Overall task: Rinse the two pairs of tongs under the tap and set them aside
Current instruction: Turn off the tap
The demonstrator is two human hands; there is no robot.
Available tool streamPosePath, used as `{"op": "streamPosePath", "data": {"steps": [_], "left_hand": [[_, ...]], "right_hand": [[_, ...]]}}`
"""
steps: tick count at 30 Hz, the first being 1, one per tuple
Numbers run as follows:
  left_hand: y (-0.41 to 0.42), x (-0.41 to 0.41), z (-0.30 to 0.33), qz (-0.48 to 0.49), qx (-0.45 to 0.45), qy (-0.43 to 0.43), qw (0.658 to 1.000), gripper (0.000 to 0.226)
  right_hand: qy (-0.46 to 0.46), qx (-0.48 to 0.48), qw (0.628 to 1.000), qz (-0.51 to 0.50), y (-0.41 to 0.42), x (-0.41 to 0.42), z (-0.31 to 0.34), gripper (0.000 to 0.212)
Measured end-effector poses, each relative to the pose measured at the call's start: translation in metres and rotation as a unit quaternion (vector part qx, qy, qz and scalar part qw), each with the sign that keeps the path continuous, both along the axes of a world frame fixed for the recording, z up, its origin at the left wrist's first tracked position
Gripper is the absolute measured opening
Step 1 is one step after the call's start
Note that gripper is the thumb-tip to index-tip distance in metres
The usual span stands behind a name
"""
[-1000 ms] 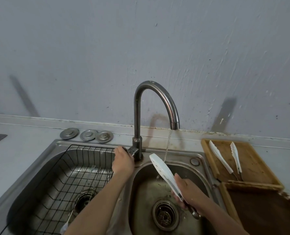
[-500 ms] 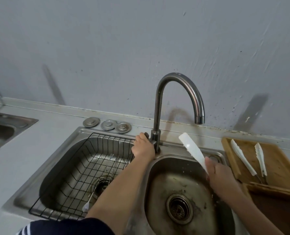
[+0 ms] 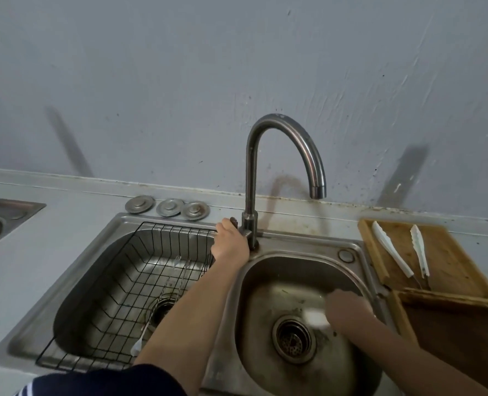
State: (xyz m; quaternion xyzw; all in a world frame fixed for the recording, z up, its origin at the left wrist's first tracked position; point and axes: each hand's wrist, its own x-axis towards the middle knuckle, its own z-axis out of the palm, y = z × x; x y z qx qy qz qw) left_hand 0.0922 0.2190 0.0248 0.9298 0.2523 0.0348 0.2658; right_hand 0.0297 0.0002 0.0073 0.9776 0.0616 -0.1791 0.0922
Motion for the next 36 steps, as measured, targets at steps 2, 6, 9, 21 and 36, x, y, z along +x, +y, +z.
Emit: {"op": "streamPosePath", "data": {"steps": [2, 6, 9, 21, 36], "left_hand": [[-0.001, 0.001, 0.001, -0.002, 0.005, 0.002, 1.0, 0.04], [-0.001, 0.0, 0.0, 0.002, 0.009, 0.006, 1.0, 0.042], [0.002, 0.0, -0.004, -0.007, 0.01, -0.006, 1.0, 0.042], [-0.062, -0.04, -0.005, 0.043, -0.27, 0.033, 0.961, 0.073], [-0.232, 0.012, -0.007, -0.503, 0.069, 0.015, 0.861, 0.053]], "right_hand": [[-0.042, 0.053, 0.998, 0.01, -0.003, 0.004, -0.004, 0.029], [0.002, 0.033, 0.999, -0.003, -0.004, -0.002, -0.008, 0.033], [0.029, 0.008, 0.999, 0.03, -0.006, -0.011, -0.015, 0.033], [0.106, 0.377, 0.897, -0.207, -0.08, -0.026, -0.003, 0.056], [-0.19, 0.315, 0.841, -0.397, -0.19, 0.05, 0.029, 0.064]]}}
